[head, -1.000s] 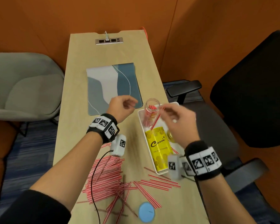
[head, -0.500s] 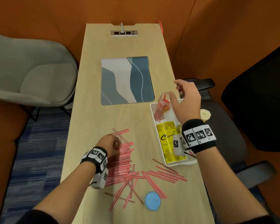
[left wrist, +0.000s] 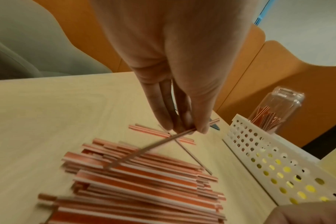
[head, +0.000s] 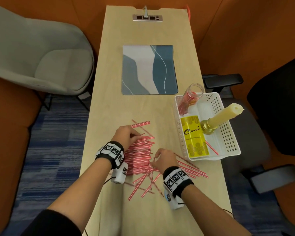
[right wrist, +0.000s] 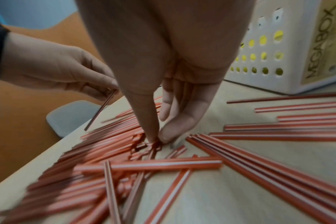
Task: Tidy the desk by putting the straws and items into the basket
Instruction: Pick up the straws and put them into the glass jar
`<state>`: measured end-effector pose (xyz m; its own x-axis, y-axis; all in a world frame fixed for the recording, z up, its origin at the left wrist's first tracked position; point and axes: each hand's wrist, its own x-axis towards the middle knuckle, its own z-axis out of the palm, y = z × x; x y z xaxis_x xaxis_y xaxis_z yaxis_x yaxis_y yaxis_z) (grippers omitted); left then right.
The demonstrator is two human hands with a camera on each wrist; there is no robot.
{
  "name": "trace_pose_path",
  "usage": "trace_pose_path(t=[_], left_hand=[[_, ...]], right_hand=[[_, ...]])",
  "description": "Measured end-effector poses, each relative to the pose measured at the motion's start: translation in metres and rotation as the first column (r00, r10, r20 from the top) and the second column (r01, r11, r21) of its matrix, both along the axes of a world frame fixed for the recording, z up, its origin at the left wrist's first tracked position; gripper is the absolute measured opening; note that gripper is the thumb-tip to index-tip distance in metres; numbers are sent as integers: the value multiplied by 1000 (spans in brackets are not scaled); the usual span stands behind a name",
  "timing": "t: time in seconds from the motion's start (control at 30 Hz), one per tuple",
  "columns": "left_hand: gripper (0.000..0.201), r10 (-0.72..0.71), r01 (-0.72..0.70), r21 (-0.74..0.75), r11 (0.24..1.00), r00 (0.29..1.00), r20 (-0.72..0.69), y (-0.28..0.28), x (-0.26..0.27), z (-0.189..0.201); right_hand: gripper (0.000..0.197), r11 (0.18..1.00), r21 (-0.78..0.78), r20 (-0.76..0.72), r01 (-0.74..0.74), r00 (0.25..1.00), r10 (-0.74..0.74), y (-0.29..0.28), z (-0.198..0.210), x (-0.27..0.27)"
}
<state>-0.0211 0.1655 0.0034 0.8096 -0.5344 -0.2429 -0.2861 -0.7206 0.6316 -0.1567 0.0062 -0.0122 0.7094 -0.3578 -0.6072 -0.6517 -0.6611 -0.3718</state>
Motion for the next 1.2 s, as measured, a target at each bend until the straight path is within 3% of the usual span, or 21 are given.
trace_pose_path(t=[0.17,0.33,0.57,0.73,0.83,0.97,1.1,1.2], left_hand=[[12,23,-19,-89,996,999,37,0,5,22],[11,51,-34,-275,961,997,52,-16,16,61],[14,95,-43,-639,768,994,48,-87,47,143],[10,38,95,-732,675,986,163,-152,68,192],[8,-14,171,-695,699,974,225,-186,75,200],[7,-82,188,-594,782,976,202,-211,82,180],[17,-118,178,-483,857,981,152,-212,84,149],[25,-79,140,-459,877,986,149,-197,84,128]], right_hand=[[28,990,43,10,135,991,-135,-1,0,2],[22,937,250,108,243,955,-276,-14,11,-3],[19,895,394,337,210,873,-353,-39,45,-8],[29,925,343,456,162,832,-315,-57,61,-10],[30,933,345,489,107,827,-276,-66,73,-11],[18,941,331,563,69,786,-256,-87,105,-7],[16,962,267,703,61,670,-238,-121,153,10],[21,963,243,813,120,516,-270,-145,188,29]])
